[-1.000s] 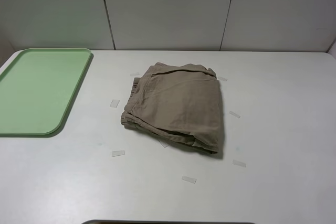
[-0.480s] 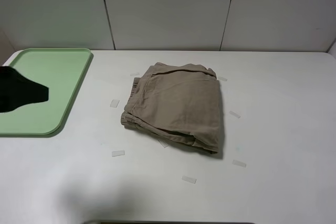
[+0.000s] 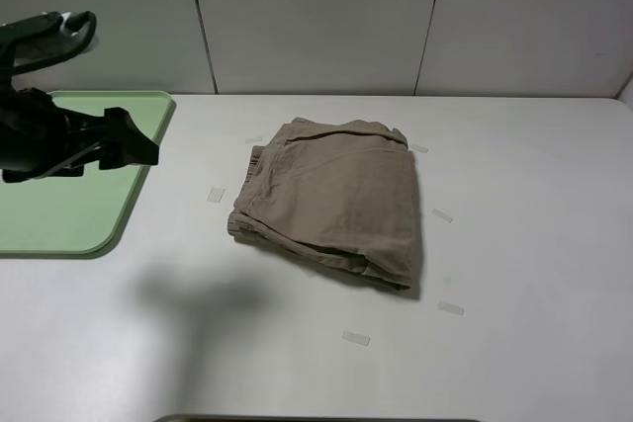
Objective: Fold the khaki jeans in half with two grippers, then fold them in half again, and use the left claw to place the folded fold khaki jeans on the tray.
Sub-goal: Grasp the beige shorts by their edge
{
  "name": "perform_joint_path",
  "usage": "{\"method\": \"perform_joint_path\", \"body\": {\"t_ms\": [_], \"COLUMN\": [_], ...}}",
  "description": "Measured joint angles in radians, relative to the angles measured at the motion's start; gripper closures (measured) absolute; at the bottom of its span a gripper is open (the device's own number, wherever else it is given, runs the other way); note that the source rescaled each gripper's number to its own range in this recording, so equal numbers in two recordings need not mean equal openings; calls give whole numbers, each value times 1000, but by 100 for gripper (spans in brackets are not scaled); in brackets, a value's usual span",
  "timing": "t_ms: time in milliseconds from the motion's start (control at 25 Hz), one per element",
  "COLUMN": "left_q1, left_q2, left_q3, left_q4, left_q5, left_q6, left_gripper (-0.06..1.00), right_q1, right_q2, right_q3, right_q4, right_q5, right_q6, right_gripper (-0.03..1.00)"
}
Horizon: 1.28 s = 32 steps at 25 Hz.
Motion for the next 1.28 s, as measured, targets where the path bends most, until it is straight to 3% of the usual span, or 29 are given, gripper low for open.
{"method": "perform_joint_path", "body": {"t_ms": [400,800,1280], "left_q1": [0,0,-1], "left_q2": [295,504,714], "left_q3": [-163,-264,-338], "left_q4": [-278,-685,-746], "left_q5": [59,201,211], "left_q6": [245,573,672], "left_gripper": [-4,-4,-4], "right_q1": [0,0,0], "right_q2": [0,0,0], "right_q3": [0,0,0], "right_q4": [0,0,0], "right_q5": [0,0,0], "right_q6": [0,0,0], "right_gripper": [-3,-3,-3]}}
